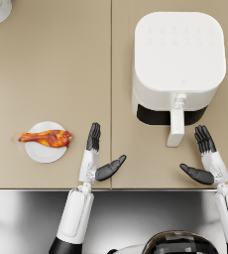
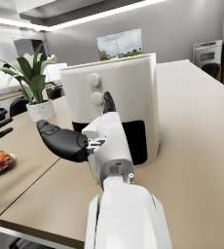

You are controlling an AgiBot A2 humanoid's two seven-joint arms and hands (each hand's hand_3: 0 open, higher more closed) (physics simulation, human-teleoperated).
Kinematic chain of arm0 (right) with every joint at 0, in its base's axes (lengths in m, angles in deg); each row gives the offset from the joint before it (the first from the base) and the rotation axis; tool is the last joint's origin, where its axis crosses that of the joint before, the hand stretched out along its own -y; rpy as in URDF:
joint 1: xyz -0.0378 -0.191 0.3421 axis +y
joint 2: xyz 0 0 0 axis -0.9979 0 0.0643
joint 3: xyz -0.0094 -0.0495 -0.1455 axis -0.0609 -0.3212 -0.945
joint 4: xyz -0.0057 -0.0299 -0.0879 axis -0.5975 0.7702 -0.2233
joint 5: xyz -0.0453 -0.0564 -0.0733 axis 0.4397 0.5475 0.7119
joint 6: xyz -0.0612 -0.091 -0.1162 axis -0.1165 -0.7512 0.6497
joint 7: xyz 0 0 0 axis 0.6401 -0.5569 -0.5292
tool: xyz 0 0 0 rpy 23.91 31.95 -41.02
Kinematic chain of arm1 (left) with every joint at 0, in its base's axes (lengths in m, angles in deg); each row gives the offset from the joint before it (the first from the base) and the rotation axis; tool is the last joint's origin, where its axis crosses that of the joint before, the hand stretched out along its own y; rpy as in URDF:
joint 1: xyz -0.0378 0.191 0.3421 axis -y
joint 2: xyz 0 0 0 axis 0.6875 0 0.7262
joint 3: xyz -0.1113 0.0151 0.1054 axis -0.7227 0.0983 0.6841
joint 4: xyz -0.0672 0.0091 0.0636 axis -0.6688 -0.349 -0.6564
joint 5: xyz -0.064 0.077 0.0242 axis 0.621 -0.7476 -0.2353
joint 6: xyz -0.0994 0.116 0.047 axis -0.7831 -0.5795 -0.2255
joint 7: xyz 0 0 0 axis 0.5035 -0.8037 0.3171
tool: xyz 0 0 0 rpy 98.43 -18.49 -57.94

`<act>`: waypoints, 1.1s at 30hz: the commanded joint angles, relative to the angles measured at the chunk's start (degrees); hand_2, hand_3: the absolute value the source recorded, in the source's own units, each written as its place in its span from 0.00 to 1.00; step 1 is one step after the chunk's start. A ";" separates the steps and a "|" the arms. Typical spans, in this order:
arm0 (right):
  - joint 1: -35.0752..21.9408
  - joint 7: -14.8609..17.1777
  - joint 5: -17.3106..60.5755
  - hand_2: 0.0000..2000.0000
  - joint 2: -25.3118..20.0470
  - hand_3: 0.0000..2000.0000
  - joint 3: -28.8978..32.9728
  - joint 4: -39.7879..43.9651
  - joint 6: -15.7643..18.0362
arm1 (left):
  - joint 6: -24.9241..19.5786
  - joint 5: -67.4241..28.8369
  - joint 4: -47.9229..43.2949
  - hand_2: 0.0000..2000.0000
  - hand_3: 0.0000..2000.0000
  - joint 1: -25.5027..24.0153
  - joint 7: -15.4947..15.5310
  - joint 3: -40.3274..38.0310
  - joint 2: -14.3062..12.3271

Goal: Pick up the drumstick and place it into the air fryer

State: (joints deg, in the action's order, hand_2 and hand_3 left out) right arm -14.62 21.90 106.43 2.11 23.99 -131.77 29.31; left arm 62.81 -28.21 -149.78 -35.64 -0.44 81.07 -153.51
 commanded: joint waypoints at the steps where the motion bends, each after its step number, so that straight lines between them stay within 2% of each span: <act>1: 0.00 0.00 0.00 0.00 0.00 0.00 0.00 0.00 0.00 | 0.00 0.00 0.00 0.00 0.00 0.00 0.00 0.00 0.00; 20: 0.00 0.00 0.00 0.00 0.00 0.00 0.00 0.00 0.00 | 0.00 0.00 0.00 0.00 0.00 0.00 0.00 0.00 0.00; 21: 0.00 0.00 0.00 0.00 0.00 0.00 0.00 0.00 0.00 | 0.00 0.00 0.93 0.00 0.00 0.10 0.00 1.71 -0.06; 22: -0.10 0.00 0.00 0.00 -0.06 0.00 -1.71 0.93 0.00 | -1.63 0.00 0.33 0.00 0.00 -0.47 1.63 0.90 0.10; 25: -0.08 -3.65 0.00 0.00 -0.62 0.00 -0.65 -0.95 -3.61 | -4.25 0.00 -1.97 0.00 0.00 -1.11 4.24 -2.81 -0.19; 29: -0.57 -5.22 0.00 0.00 -1.66 0.00 -0.82 -0.97 -5.16 | -5.38 0.00 -3.24 0.00 0.00 -1.80 5.36 -6.99 -0.62; 33: -1.81 -5.64 10.16 0.00 -3.04 0.00 -0.75 0.07 -5.57 | -5.67 -10.15 -4.47 0.00 0.00 -2.48 5.66 -10.88 -1.02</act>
State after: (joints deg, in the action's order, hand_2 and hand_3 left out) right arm -15.25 16.23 119.14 -0.46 23.07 -132.07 23.70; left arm 57.11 -40.92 -153.31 -38.19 5.25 72.78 -154.65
